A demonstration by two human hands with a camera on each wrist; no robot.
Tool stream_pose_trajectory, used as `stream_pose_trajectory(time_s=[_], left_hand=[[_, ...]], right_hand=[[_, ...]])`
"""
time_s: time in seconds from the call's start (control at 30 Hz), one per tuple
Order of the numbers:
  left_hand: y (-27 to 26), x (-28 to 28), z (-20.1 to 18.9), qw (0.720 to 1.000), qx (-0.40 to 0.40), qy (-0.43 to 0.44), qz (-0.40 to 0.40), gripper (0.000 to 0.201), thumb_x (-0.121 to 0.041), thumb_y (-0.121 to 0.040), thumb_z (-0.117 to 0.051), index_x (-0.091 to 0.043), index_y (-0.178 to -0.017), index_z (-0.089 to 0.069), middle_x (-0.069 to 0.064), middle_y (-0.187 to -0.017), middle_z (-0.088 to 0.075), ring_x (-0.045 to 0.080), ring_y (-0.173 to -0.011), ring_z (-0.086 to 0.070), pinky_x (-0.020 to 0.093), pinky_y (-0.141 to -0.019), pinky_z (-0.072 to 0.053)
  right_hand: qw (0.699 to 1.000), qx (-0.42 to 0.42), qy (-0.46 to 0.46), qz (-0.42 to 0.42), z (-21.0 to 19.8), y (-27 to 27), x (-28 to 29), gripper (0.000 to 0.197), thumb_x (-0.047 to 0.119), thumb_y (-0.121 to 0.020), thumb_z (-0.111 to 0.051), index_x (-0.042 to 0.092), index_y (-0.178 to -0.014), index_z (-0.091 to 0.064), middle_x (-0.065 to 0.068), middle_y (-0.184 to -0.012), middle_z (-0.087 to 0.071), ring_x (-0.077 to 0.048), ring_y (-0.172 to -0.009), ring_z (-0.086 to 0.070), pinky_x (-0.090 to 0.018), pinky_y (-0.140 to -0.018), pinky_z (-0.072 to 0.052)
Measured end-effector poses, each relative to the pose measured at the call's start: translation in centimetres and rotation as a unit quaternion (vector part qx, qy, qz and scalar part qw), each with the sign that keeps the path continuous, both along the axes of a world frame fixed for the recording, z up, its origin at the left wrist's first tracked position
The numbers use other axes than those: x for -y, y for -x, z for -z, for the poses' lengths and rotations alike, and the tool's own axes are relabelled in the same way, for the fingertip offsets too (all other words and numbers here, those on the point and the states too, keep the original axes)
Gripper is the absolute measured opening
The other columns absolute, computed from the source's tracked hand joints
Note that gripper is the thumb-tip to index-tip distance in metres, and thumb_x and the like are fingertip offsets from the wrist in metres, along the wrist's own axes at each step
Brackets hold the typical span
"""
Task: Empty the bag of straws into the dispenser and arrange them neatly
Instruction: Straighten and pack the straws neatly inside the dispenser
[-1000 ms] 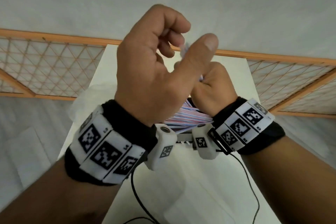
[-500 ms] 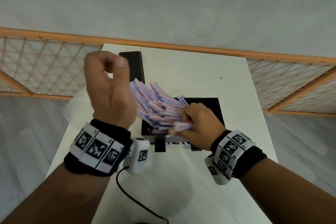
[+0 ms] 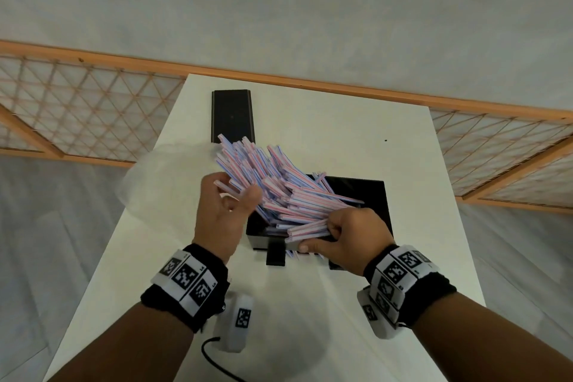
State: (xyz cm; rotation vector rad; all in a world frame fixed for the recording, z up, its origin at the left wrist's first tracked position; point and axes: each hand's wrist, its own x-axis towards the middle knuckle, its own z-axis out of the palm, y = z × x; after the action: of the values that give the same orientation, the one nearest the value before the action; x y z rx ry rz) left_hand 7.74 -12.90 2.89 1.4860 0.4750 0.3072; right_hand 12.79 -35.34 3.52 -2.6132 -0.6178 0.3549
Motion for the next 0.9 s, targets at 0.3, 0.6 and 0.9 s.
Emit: stream_pose_trajectory(time_s=[0.3, 0.6, 0.9], left_hand=[[0.0, -0.1, 0.1, 0.972, -0.042, -0.229, -0.028, 0.027, -0.037, -0.096, -0.061, -0.021, -0.076, -0.052, -0.002, -0.068, -0.058, 0.005, -0.064, -0.053, 0.014, -0.062, -0.041], [-0.3, 0.4, -4.8, 0.926, 0.106, -0.357, -0.060, 0.023, -0.032, -0.099, -0.058, -0.024, -0.080, -0.049, -0.013, -0.055, -0.047, 0.003, -0.060, -0.052, 0.004, -0.054, -0.035], [-0.4, -0.3, -6.7, 0.891, 0.176, -0.419, -0.002, 0.026, -0.023, -0.090, -0.059, -0.008, -0.070, -0.056, -0.015, -0.050, -0.041, 0.012, -0.056, -0.048, 0.003, -0.052, -0.034]], right_hand=[[0.998, 0.015, -0.053, 0.035, 1.1, 2.1, -0.3, 0.073, 0.088, -0.055, -0.057, 0.023, -0.052, -0.024, 0.007, -0.044, -0.025, -0.010, -0.044, -0.026, -0.025, -0.046, -0.025], [0.997, 0.004, -0.081, 0.017, 0.3, 2.1, -1.5, 0.059, 0.077, -0.068, -0.060, 0.025, -0.062, -0.033, 0.008, -0.055, -0.037, -0.010, -0.052, -0.035, -0.029, -0.049, -0.033], [0.998, 0.005, -0.059, 0.013, -0.5, 1.4, -2.1, 0.058, 0.073, -0.075, -0.052, 0.019, -0.059, -0.039, 0.005, -0.050, -0.041, -0.012, -0.049, -0.040, -0.034, -0.052, -0.043]])
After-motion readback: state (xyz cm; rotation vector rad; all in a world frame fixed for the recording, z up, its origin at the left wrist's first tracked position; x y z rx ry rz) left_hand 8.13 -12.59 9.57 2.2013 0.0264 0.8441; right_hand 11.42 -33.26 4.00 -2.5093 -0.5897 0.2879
